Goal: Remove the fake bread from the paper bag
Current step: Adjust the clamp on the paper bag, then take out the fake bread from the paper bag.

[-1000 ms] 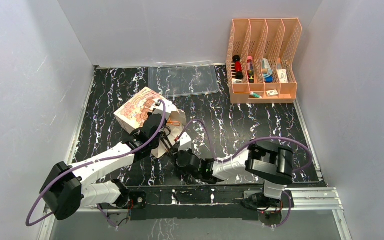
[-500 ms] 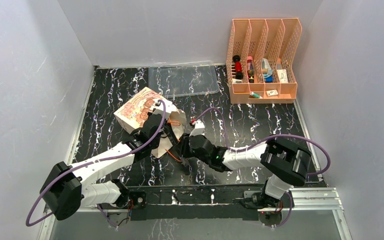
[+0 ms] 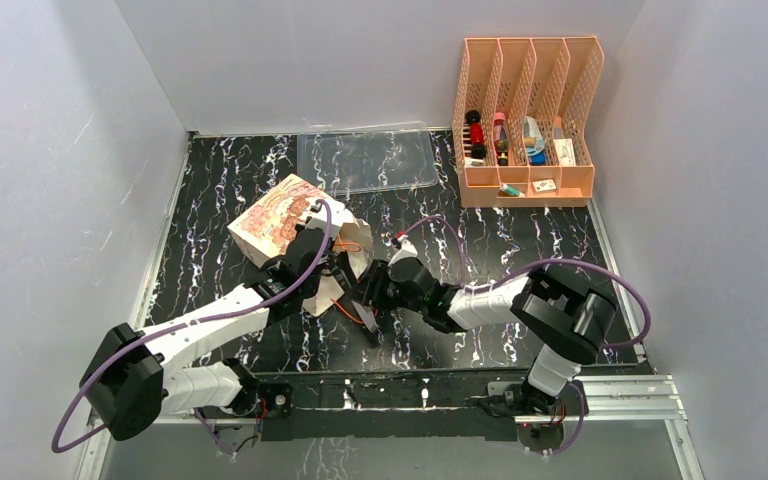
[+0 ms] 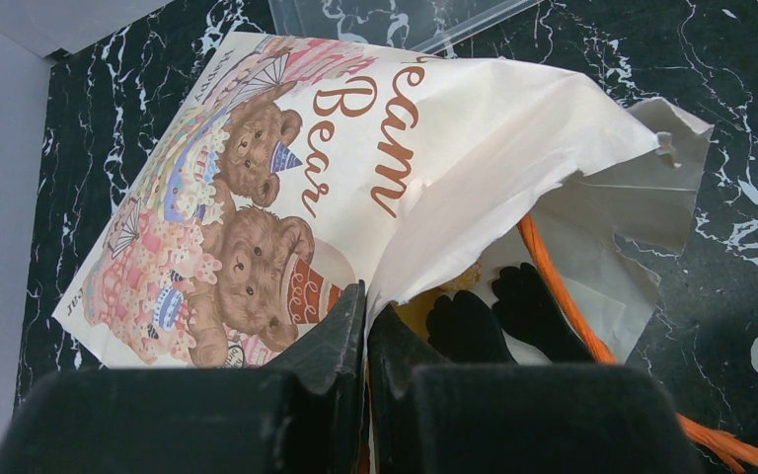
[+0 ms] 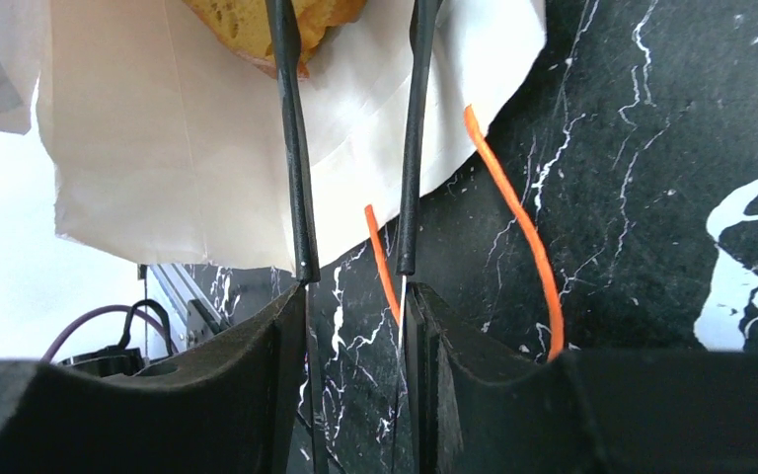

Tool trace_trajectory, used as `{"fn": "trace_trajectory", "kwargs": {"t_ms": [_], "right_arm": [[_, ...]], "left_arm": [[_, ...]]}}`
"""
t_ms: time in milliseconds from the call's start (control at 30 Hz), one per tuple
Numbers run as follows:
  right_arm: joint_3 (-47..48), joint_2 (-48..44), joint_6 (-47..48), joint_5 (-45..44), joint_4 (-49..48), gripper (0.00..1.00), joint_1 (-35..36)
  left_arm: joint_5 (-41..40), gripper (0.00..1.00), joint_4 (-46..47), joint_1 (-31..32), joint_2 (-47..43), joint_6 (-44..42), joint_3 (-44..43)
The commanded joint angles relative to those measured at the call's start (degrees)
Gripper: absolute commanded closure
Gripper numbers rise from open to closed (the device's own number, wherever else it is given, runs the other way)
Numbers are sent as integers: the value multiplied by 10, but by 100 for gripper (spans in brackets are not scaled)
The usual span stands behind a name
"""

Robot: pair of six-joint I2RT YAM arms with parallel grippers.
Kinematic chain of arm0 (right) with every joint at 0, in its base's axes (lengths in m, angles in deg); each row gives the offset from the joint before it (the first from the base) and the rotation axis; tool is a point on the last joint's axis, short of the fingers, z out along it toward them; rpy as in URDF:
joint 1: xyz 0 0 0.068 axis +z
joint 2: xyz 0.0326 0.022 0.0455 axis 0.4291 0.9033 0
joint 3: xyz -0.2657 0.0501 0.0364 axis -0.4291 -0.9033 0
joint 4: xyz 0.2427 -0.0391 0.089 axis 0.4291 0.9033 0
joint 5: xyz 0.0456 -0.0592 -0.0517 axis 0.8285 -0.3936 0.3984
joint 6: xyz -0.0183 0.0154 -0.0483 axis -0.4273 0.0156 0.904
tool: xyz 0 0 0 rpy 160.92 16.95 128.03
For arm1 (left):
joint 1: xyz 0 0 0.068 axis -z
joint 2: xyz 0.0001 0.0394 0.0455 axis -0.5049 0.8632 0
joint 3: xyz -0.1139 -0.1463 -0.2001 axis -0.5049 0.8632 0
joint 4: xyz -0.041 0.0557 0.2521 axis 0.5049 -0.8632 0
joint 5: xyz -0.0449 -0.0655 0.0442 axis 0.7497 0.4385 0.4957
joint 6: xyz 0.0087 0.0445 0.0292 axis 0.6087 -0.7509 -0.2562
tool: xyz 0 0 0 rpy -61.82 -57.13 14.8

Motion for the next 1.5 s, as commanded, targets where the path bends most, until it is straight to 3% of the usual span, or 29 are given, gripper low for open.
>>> {"fn": "trace_trajectory", "kwargs": {"t_ms": [0,867,967,1067,1200,1467], "right_arm": [[12,11,-8,5,-44,61,-14],[95,85,17,17,-12,58,-35],[102,82,51,5,3,51,-31],[125,68,124,-65,59,34,-6],[128,71,141,-80,70,29,2],[153,91,174,-112,97,27,29]], "left_arm": [[-7,100,3,-2,-14,5,-9],[10,100,0,-1,-3,15,-11],[10,100,3,-2,-1,13,-10],[12,100,5,-2,5,13,-12],[12,100,5,-2,7,14,-13],[11,100,4,-2,9,16,-13]]}}
